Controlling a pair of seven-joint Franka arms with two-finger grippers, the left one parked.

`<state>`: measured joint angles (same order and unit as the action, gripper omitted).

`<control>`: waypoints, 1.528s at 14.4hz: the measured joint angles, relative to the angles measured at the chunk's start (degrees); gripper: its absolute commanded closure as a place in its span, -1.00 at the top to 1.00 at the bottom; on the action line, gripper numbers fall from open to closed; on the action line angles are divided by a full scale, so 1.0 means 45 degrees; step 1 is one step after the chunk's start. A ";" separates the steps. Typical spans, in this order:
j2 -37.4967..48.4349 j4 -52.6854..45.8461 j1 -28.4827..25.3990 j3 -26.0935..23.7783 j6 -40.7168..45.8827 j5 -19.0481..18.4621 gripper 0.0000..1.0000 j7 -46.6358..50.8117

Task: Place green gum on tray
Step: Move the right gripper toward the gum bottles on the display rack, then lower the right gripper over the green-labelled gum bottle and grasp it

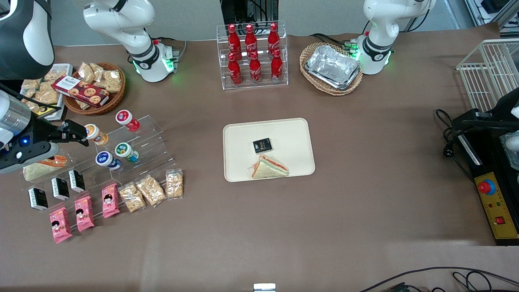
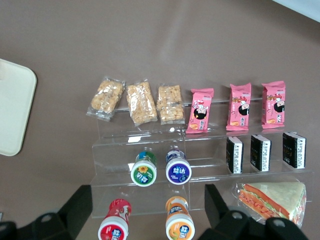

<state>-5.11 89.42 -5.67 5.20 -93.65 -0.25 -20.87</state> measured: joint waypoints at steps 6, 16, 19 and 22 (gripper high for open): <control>0.1312 0.3392 -0.0001 0.0012 -0.2039 0.0000 1.00 -0.0133; 0.2717 0.8373 0.0074 0.0136 -0.5939 0.0000 1.00 -0.0134; 0.2734 0.9468 0.0169 0.0139 -0.7314 0.0000 1.00 -0.0134; 0.2738 1.0177 0.0178 0.0139 -0.8178 0.0000 1.00 -0.0134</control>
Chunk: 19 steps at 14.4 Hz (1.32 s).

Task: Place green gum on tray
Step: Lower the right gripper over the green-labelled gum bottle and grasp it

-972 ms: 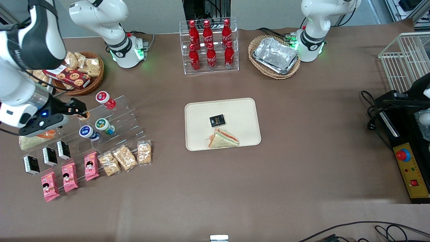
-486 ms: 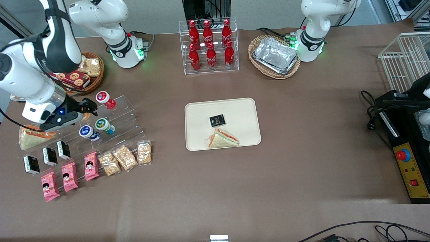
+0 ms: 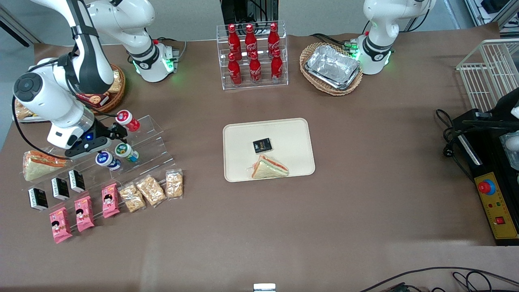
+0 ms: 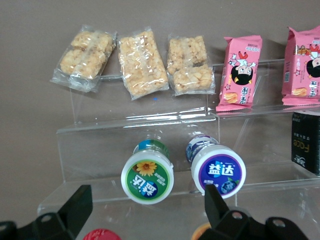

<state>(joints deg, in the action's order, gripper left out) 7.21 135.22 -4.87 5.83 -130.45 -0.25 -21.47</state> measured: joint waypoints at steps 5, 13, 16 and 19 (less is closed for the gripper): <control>-0.0072 0.0913 0.0000 0.0000 -0.1361 0.0000 1.00 0.0233; -0.0346 0.1836 -0.0001 -0.0001 -0.2827 0.0000 1.00 0.0348; -0.0367 0.1993 -0.0007 -0.0021 -0.2889 0.0000 1.00 0.0797; -0.0506 0.2004 -0.0013 -0.0052 -0.2922 0.0000 0.62 0.1213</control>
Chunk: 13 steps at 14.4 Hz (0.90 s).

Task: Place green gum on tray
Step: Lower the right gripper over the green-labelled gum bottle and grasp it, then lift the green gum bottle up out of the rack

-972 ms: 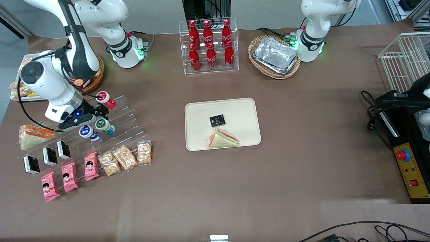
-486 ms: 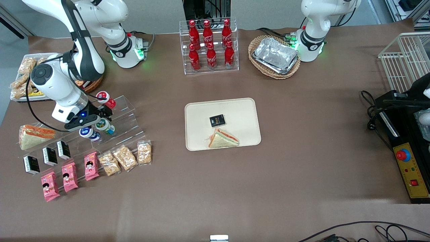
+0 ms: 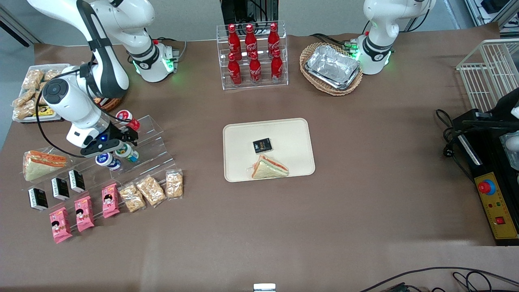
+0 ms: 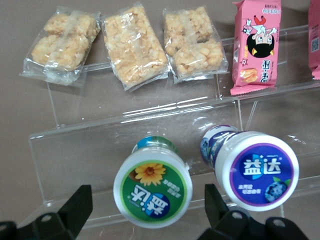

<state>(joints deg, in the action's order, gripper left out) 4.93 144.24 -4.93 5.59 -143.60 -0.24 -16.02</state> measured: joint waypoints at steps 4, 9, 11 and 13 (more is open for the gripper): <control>-0.0128 0.0000 -0.0016 -0.0038 -0.0085 0.0000 -0.32 0.0293; -0.0127 -0.0004 -0.0154 -0.0050 -0.0120 0.0000 -0.44 0.0504; -0.0126 -0.0021 -0.0175 -0.0071 -0.0123 0.0000 -0.44 0.0590; -0.0103 -0.0225 -0.0181 -0.0110 -0.0036 0.0000 -0.43 0.0700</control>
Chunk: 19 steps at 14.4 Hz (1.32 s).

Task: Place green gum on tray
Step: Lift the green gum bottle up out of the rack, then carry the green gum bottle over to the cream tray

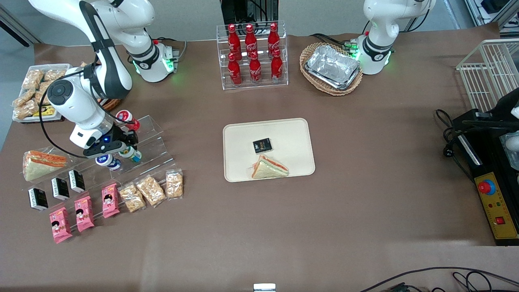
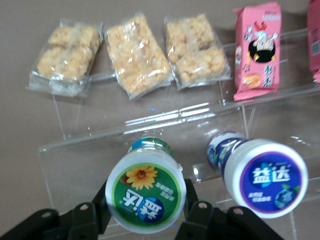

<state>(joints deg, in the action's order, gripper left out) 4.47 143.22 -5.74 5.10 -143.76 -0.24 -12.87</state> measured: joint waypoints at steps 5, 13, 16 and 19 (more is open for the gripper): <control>0.0208 -0.3341 -0.0264 -0.0032 0.4500 0.0000 -0.42 0.0193; 0.0346 -0.8708 -0.1242 -0.0096 1.0430 0.0017 -0.40 0.2056; 0.0334 -0.9370 -0.2304 -0.0268 1.0958 0.0077 -0.39 0.4472; 0.0219 -0.9421 -0.3949 -0.0397 1.1032 0.0095 -0.39 0.7527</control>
<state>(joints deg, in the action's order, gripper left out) 5.46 100.83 -23.51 3.31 -94.11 0.19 21.00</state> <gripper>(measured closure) 0.414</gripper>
